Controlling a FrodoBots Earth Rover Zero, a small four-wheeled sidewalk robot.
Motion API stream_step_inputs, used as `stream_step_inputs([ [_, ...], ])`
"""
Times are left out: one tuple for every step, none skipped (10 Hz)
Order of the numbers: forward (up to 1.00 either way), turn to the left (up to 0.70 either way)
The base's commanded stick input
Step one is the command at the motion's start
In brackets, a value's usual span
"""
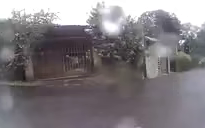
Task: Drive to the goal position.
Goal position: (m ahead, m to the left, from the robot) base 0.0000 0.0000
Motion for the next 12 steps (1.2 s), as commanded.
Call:
stream_step_inputs([
  [0.0, -0.7],
  [0.0, -0.7],
  [0.0, -0.7],
  [0.0, -0.7],
  [0.1, -0.65],
  [0.2, -0.6],
  [0.31, -0.55],
  [0.41, -0.49],
  [0.52, -0.44],
  [0.62, -0.39],
  [0.7, -0.35],
  [0.7, -0.35],
])
